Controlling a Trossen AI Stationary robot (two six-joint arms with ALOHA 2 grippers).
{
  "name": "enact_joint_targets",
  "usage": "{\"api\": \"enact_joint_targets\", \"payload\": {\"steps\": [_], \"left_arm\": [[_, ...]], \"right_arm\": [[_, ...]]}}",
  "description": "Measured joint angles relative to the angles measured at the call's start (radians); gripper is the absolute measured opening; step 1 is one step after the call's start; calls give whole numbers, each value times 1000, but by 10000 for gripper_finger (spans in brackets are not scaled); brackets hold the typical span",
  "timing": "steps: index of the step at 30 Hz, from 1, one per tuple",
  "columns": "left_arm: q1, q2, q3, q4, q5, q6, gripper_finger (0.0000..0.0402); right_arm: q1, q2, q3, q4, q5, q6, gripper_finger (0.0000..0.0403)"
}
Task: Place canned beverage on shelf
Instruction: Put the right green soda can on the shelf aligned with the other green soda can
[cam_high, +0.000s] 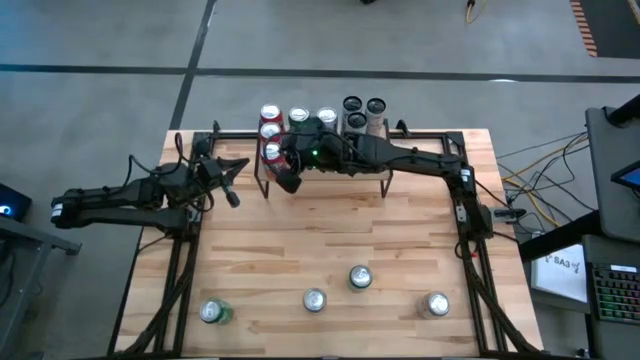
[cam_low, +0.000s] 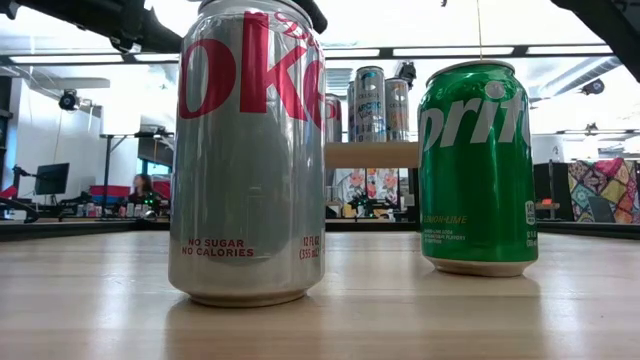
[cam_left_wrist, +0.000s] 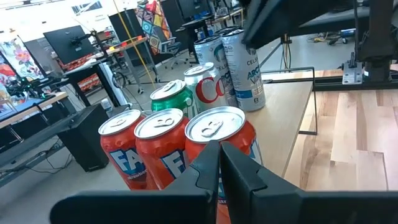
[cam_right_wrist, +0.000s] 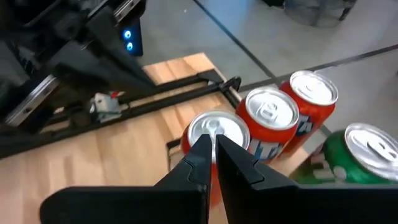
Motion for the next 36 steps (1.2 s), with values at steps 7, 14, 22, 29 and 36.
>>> {"api": "enact_joint_targets", "payload": {"steps": [7, 14, 22, 29, 36], "left_arm": [[0, 0, 0, 1, 0, 0, 0], [0, 0, 0, 2, 0, 0, 0], [-3, 0, 2, 35, 1, -29, 0], [-16, 0, 3, 129, 157, -61, 0], [-60, 17, 3, 217, 270, -92, 0]], "right_arm": [[45, -1, 53, -151, -17, 85, 12], [67, -2, 58, -272, -200, 182, 12], [117, -9, 58, -546, -244, 153, 12], [209, -23, 57, -608, -205, 93, 12], [290, -90, 37, -632, -125, 73, 12]]}}
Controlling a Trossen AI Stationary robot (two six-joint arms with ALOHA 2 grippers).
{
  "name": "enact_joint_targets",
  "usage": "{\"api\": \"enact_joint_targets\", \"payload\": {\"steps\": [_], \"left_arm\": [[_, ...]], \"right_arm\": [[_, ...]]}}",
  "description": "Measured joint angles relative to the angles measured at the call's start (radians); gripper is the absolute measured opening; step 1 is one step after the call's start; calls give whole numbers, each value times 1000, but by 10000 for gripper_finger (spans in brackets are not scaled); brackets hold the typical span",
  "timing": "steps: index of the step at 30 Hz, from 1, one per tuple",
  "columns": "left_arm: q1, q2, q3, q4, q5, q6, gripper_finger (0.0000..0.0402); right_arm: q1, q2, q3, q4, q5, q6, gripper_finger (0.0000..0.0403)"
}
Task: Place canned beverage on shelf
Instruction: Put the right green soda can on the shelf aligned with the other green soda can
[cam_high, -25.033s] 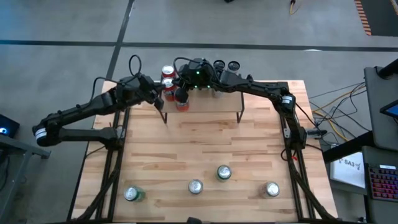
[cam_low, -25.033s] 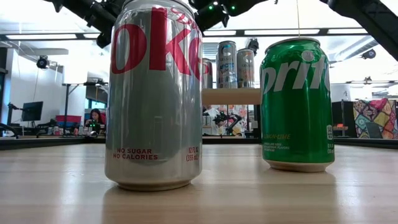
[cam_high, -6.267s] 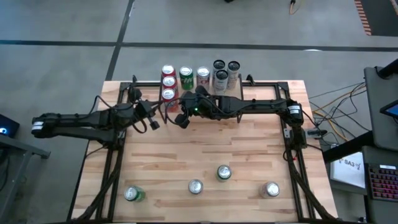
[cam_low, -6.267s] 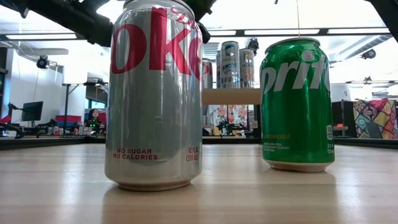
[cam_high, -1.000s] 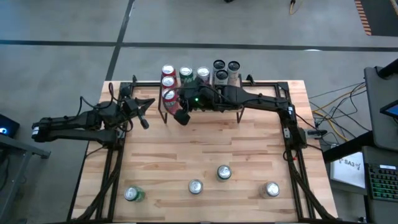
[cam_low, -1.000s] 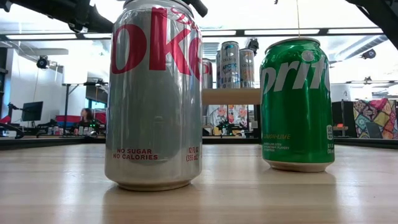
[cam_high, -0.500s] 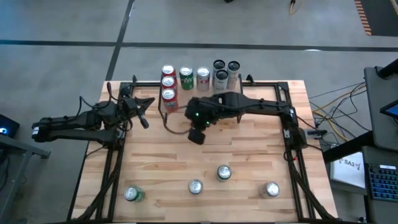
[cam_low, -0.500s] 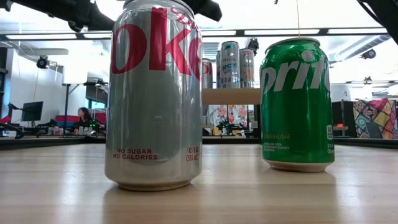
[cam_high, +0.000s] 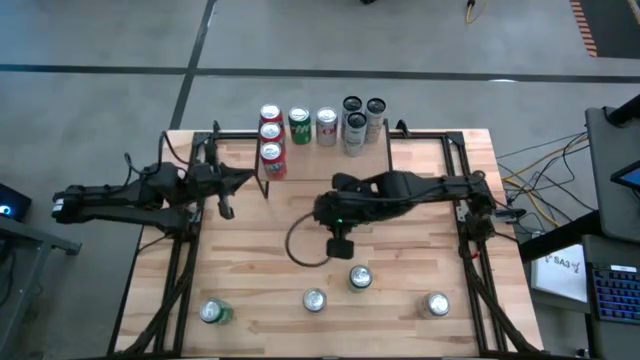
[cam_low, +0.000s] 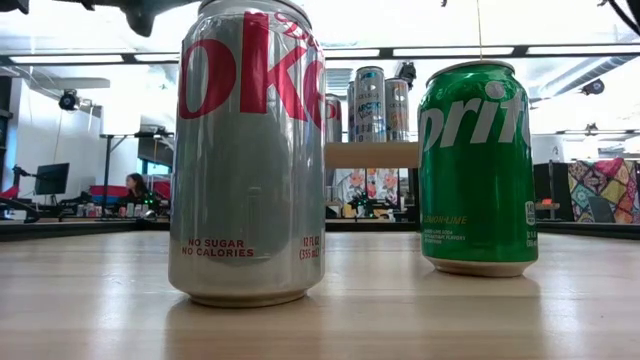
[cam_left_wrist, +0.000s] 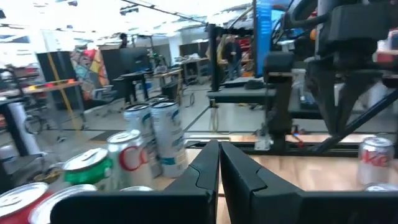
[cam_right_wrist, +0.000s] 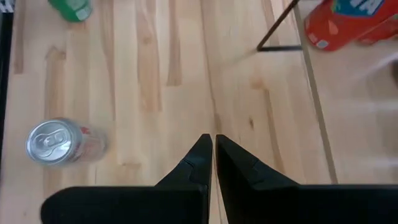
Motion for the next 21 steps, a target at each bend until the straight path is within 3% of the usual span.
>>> {"api": "enact_joint_targets", "payload": {"steps": [8, 16, 21], "left_arm": [[-111, 58, 0, 108, 2, -32, 0], [-235, 138, 0, 221, -1, -71, 0], [-302, 191, 0, 288, -61, -86, 0]], "right_arm": [[70, -104, -175, 88, 68, -15, 12], [110, -295, -514, 331, 67, -13, 12], [140, -429, -725, 507, 70, -35, 12]]}}
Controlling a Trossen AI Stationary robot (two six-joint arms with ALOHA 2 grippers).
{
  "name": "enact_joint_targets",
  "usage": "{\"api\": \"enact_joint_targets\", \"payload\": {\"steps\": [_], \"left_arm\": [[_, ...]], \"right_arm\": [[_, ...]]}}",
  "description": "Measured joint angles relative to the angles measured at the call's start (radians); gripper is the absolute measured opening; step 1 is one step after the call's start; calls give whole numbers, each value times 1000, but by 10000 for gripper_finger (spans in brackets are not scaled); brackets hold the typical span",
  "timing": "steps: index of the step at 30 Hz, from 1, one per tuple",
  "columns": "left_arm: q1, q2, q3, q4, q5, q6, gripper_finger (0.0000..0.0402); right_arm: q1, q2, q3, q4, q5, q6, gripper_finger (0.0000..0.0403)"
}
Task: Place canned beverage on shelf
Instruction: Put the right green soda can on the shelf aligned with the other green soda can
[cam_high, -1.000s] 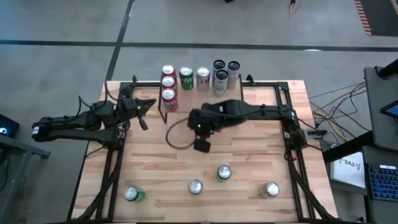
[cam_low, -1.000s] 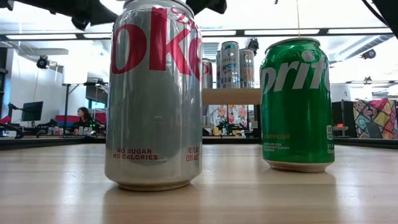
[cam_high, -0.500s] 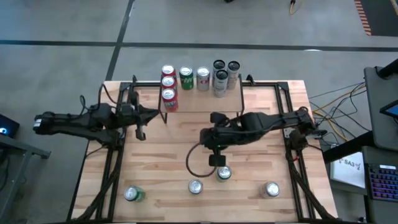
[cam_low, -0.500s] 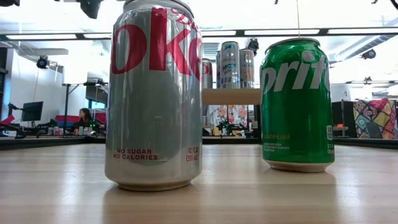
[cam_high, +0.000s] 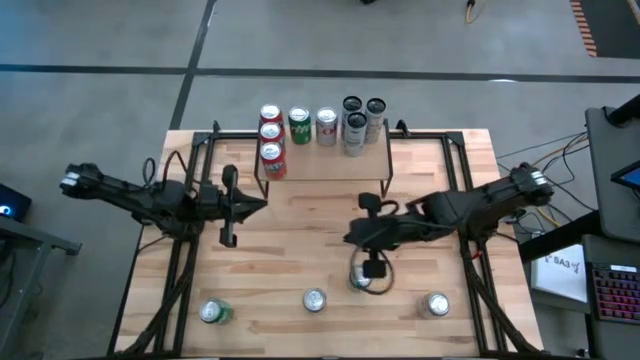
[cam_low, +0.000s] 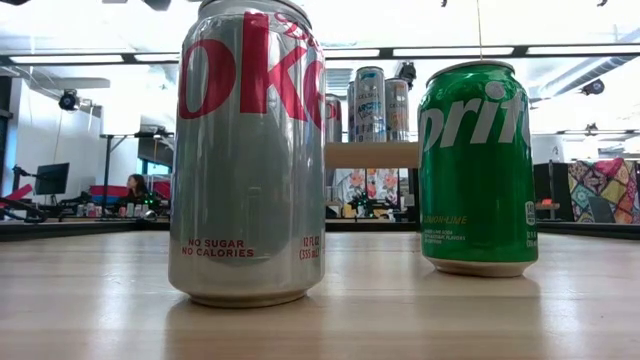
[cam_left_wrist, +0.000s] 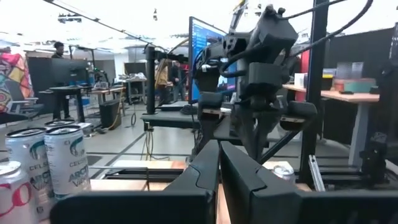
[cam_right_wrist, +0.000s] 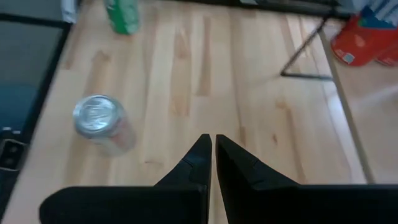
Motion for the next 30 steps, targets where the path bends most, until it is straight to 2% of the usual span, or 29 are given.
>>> {"api": "enact_joint_targets", "payload": {"steps": [3, 12, 30], "left_arm": [[-35, 35, 0, 48, -33, -1, 0], [-86, 134, 0, 189, -35, -19, 0], [-87, 244, 0, 311, -36, -43, 0]], "right_arm": [[16, -70, -112, 109, -1, -14, 12], [64, -214, -389, 389, 4, -39, 12], [166, -237, -794, 906, 4, -113, 12]]}}
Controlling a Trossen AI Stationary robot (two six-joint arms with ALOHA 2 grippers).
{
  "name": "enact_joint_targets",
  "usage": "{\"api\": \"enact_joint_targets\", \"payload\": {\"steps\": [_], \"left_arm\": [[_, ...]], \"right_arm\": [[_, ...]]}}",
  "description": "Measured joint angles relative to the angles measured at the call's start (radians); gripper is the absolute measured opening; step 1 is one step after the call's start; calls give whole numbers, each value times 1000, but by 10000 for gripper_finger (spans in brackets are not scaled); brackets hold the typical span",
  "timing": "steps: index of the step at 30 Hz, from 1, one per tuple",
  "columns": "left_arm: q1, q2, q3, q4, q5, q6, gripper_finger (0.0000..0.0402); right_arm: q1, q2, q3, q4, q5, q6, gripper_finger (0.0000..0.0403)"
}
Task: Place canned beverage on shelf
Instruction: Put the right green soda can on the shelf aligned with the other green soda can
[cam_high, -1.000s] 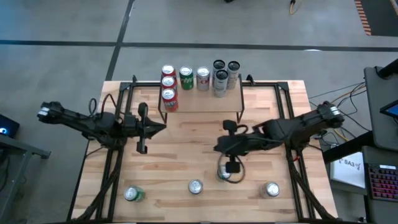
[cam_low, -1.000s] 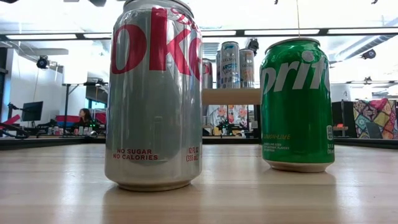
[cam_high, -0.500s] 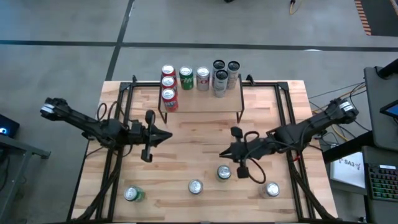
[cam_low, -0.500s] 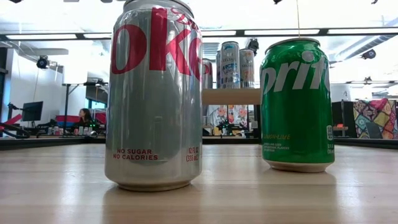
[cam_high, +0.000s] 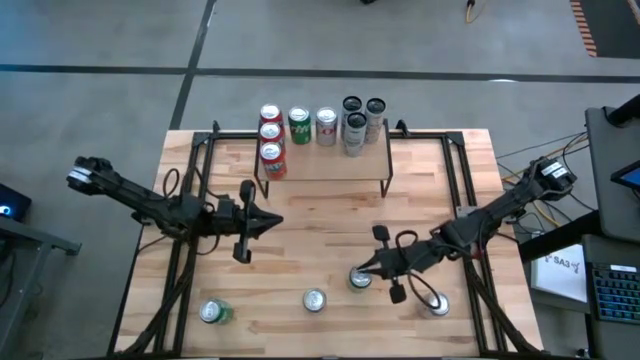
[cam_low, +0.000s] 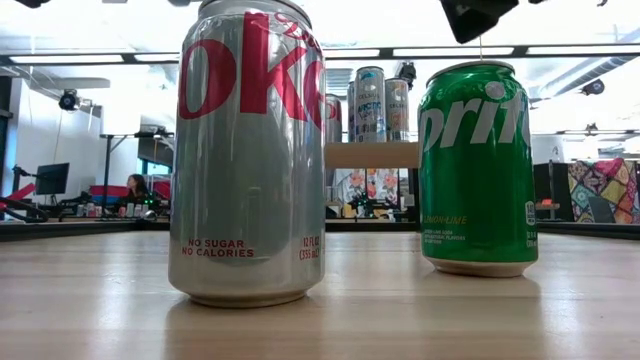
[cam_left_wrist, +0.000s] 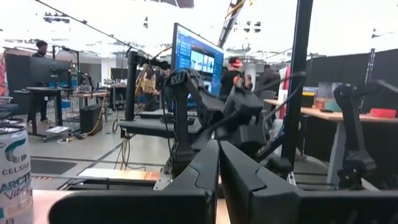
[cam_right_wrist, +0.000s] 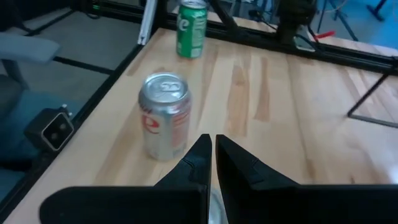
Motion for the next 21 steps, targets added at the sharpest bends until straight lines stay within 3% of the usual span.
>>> {"api": "enact_joint_targets", "payload": {"steps": [8, 14, 18, 21], "left_arm": [[0, 5, 0, 31, -69, 27, 0], [0, 5, 0, 31, -132, 32, 0], [0, 5, 0, 32, -132, 32, 0], [0, 5, 0, 32, -132, 32, 0]], "right_arm": [[12, -3, -32, -3, 0, 90, 12], [12, 0, -32, -19, 2, 51, 12], [12, -1, -32, -18, 109, 141, 16], [11, -3, -32, -22, 124, 136, 33]]}}
